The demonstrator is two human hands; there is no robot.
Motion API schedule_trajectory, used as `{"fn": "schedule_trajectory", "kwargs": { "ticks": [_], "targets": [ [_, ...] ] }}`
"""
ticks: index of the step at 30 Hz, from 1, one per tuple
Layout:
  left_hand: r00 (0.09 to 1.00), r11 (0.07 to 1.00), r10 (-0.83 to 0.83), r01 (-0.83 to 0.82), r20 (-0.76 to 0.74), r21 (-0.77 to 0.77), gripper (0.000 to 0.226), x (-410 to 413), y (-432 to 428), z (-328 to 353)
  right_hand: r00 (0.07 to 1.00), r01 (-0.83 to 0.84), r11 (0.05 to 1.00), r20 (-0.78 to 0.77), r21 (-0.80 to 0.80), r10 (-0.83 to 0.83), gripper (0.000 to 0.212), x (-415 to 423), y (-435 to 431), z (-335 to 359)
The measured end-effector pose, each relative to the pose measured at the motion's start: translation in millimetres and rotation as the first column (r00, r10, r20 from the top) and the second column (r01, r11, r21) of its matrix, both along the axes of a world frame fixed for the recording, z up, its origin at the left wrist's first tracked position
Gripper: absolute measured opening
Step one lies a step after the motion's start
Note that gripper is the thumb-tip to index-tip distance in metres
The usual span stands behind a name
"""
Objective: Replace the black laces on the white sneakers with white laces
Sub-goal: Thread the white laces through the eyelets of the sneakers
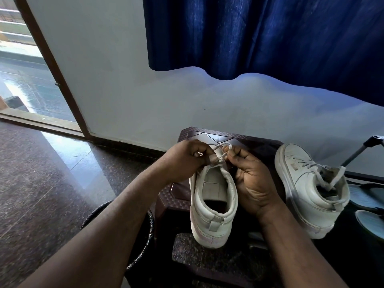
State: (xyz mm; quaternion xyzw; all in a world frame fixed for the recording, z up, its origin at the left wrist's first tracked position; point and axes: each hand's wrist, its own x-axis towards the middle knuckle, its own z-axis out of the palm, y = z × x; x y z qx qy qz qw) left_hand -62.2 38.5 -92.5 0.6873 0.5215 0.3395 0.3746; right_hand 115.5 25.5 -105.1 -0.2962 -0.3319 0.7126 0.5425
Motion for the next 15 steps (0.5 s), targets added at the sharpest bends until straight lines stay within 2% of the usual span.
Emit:
{"fn": "schedule_trajectory", "kwargs": {
  "ticks": [7, 11, 13, 15],
  "targets": [
    [0.984, 0.988, -0.012, 0.039, 0.18, -0.148, 0.012, 3.7, -1.9, 3.8, 0.995, -0.035, 0.993, -0.093, -0.116, 0.025, 0.02, 2.9, 1.7, -4.7],
    [0.953, 0.978, -0.017, 0.079, 0.301, -0.195, 0.013, 7.1, -3.4, 3.8, 0.966, 0.048, 0.978, -0.239, -0.202, -0.096, 0.014, 14.7, 10.1, -5.3],
    [0.937, 0.978, -0.017, 0.088, 0.349, -0.19, 0.011, 7.8, -3.9, 4.0, 0.963, 0.166, 0.975, -0.186, -0.15, -0.193, 0.009, 19.2, 13.6, -4.3],
    [0.934, 0.98, 0.003, 0.069, 0.357, -0.188, 0.009, 8.3, -3.6, 4.2, 0.956, 0.291, 0.956, 0.024, 0.037, -0.292, 0.003, 17.8, 11.1, 0.5]
  ]
}}
